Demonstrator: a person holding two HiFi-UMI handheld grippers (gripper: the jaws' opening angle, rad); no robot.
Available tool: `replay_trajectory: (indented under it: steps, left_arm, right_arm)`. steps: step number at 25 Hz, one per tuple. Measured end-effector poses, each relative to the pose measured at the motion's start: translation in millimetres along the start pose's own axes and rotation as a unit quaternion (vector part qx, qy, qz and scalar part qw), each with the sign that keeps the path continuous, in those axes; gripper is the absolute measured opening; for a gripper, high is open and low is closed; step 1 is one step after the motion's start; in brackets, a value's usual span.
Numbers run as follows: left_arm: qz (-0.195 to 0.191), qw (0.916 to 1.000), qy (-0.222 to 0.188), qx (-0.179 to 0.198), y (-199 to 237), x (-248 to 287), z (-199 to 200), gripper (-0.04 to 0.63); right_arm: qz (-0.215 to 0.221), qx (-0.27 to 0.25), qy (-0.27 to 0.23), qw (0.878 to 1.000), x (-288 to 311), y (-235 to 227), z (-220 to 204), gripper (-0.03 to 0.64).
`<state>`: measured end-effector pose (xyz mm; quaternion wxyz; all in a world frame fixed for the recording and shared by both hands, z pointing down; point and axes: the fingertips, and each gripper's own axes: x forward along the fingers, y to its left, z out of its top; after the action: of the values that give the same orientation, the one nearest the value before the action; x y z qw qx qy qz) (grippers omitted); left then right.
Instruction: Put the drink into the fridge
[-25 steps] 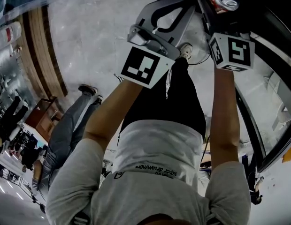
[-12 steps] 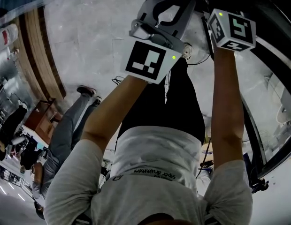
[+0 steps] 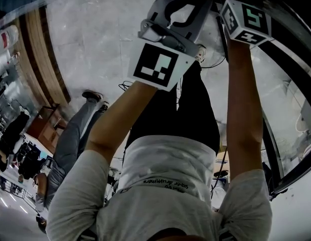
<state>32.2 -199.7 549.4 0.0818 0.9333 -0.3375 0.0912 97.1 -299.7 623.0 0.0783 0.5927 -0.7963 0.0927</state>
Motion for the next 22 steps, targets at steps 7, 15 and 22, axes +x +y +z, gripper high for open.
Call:
replay_trajectory:
  steps: [7, 15, 22]
  left_arm:
    - [-0.003, 1.0000, 0.001, 0.000, 0, 4, -2, 0.029]
    - [-0.004, 1.0000, 0.003, 0.005, 0, 5, 2, 0.028]
    - [0.000, 1.0000, 0.002, 0.003, -1, 1, 2, 0.029]
  right_arm:
    - [-0.003, 0.004, 0.013, 1.000, 4, -2, -19, 0.338]
    - [-0.002, -0.003, 0.000, 1.000, 4, -5, -19, 0.339]
    - [0.001, -0.030, 0.011, 0.999, -3, 2, -23, 0.347]
